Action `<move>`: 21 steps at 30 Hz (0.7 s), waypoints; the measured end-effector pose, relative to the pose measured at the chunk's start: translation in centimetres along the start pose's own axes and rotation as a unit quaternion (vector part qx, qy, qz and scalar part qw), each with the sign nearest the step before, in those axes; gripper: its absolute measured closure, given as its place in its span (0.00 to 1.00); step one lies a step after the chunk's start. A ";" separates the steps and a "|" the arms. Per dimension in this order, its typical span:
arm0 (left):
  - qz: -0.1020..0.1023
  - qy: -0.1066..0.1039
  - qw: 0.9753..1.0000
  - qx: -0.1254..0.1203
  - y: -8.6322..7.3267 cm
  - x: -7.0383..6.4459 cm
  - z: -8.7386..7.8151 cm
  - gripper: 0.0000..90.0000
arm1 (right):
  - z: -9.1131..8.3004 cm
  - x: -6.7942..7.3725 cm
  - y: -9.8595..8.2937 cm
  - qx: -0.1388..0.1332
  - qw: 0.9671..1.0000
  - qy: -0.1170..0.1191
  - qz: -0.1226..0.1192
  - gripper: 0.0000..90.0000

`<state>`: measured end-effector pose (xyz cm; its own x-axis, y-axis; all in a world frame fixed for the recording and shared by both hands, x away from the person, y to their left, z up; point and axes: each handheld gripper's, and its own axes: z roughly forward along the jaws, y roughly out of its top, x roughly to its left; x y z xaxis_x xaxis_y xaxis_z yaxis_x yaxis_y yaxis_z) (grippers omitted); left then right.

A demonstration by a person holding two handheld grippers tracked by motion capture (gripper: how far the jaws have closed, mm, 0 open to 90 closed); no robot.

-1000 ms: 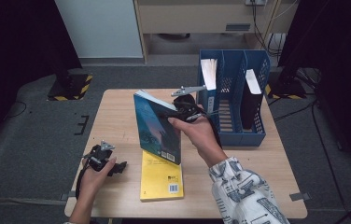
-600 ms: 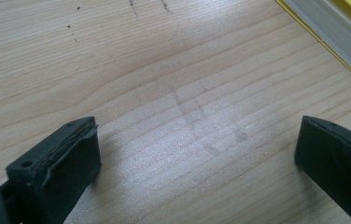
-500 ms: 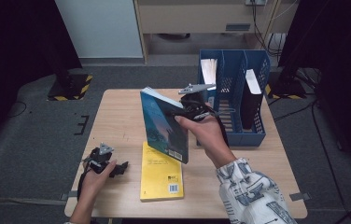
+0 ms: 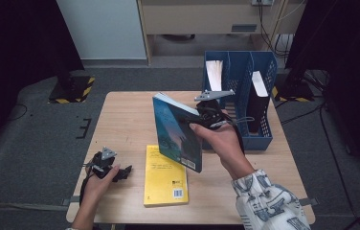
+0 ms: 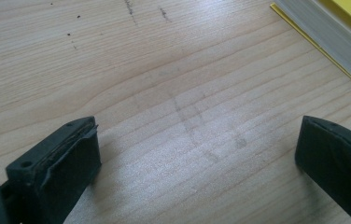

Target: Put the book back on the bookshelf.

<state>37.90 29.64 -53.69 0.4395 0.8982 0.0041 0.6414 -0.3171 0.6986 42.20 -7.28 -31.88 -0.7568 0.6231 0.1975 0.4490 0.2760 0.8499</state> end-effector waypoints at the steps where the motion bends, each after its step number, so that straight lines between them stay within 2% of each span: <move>1: -0.001 0.000 1.000 -0.001 0.0 0.0 0.0 0.00 | -0.3 -0.1 -0.1 -0.002 1.000 -0.001 0.003 0.82; 7: -0.001 0.000 1.000 -0.001 0.0 0.0 0.0 0.00 | -1.3 -0.8 -0.7 -0.008 1.000 -0.005 0.015 0.82; 21: -0.003 -0.001 1.000 -0.001 0.0 0.0 0.0 0.00 | -4.0 -2.0 -2.3 -0.005 0.999 -0.023 0.024 0.82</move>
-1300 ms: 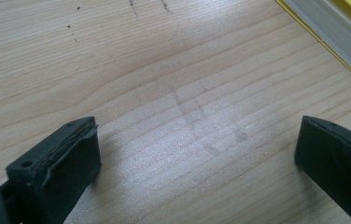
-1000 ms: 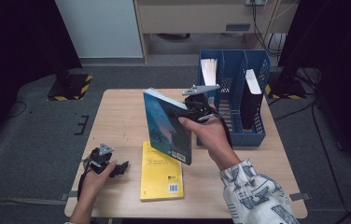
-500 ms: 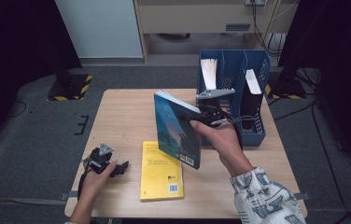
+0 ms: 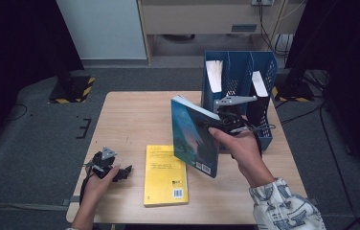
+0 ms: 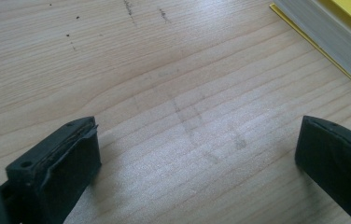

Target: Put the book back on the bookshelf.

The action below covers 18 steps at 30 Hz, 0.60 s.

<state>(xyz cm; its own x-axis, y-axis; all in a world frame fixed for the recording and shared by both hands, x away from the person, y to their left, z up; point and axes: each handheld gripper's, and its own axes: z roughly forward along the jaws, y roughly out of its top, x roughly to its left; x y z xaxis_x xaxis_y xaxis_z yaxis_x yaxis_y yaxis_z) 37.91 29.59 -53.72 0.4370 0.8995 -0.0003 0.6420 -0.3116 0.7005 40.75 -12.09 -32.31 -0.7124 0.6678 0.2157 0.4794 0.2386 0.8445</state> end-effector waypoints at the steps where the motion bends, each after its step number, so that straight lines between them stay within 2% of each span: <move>1: 0.000 0.000 1.000 0.000 0.0 0.0 0.0 0.00 | -0.1 -0.1 -0.1 0.001 1.000 0.000 0.000 0.82; 10: 0.002 0.000 1.000 0.002 0.0 0.0 0.0 0.00 | -2.2 -0.9 -0.9 -0.004 1.000 -0.007 0.013 0.82; 18: 0.002 0.000 1.000 0.002 0.0 0.0 0.0 0.00 | -4.4 -1.7 -1.6 -0.005 1.000 -0.025 0.018 0.82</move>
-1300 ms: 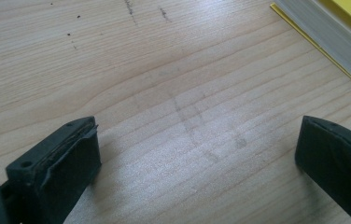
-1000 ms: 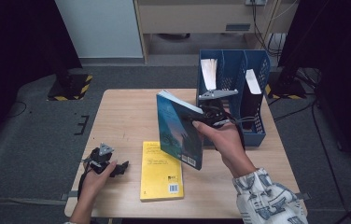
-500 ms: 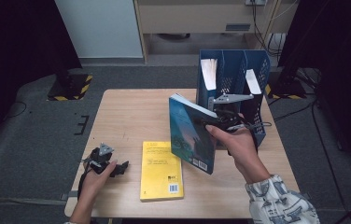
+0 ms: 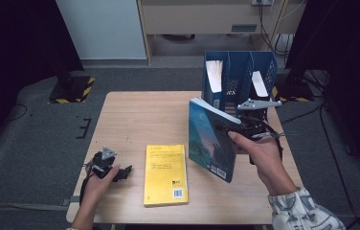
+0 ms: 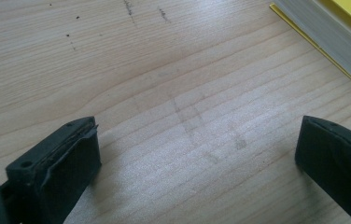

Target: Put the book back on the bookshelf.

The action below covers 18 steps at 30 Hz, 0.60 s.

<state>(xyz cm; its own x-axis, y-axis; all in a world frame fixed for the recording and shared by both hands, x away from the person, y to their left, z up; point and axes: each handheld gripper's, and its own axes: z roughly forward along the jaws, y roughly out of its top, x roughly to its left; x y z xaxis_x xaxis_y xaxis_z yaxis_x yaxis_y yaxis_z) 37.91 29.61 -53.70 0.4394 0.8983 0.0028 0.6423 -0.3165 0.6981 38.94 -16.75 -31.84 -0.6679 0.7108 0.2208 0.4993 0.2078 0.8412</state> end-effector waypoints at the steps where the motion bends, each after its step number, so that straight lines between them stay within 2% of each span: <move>1: 0.000 0.000 1.000 0.000 0.0 0.0 0.0 0.00 | -0.3 -0.1 0.0 -0.003 1.000 -0.001 -0.001 0.82; 8: 0.000 0.000 1.000 0.000 0.0 0.0 0.0 0.00 | -2.3 -0.7 0.0 -0.010 1.000 -0.007 0.011 0.82; 15: -0.002 0.000 1.000 -0.002 0.0 0.0 0.0 0.00 | -3.7 -1.2 0.3 -0.018 1.000 -0.013 0.012 0.82; 18: -0.002 0.000 1.000 -0.002 0.0 0.0 0.0 0.00 | -4.4 -1.5 0.4 -0.023 0.999 -0.013 0.021 0.82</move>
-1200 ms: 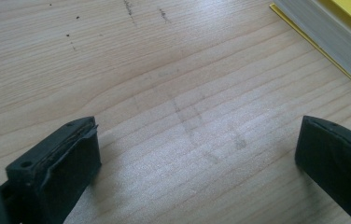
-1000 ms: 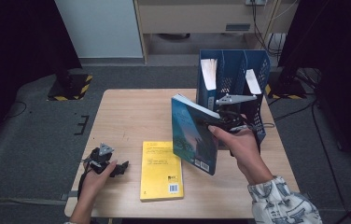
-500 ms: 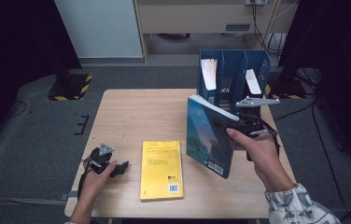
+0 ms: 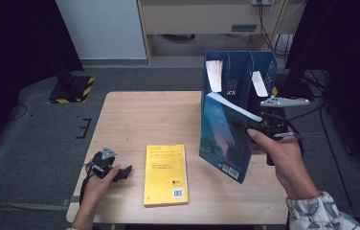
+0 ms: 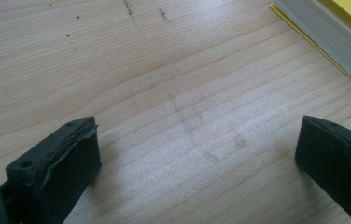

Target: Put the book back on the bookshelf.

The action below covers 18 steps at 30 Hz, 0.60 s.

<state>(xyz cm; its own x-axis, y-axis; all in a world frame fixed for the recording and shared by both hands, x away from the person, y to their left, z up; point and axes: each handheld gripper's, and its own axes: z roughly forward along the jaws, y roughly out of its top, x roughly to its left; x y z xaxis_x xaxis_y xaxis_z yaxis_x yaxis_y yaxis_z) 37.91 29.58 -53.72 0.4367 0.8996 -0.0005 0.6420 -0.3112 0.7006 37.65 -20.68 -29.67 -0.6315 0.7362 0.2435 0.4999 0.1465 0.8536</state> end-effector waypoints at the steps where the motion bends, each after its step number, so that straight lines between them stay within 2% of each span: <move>1: 0.000 0.000 1.000 0.000 0.0 0.0 0.0 0.00 | -0.3 -0.1 0.0 -0.002 1.000 -0.002 0.001 0.82; 10: 0.002 0.000 1.000 0.000 0.0 0.0 0.0 0.00 | -2.6 -1.3 1.5 -0.023 0.999 -0.019 0.014 0.82; 18: 0.000 0.000 1.000 0.000 0.0 0.0 0.0 0.00 | -3.1 -3.1 3.3 -0.023 0.998 -0.048 0.028 0.82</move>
<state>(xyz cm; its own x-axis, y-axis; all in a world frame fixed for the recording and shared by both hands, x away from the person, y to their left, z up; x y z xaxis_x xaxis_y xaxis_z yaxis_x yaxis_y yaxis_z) 37.91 29.57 -53.72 0.4365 0.8997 -0.0004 0.6421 -0.3112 0.7006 39.45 -24.54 -26.23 -0.5434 0.8021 0.2478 0.5032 0.0749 0.8609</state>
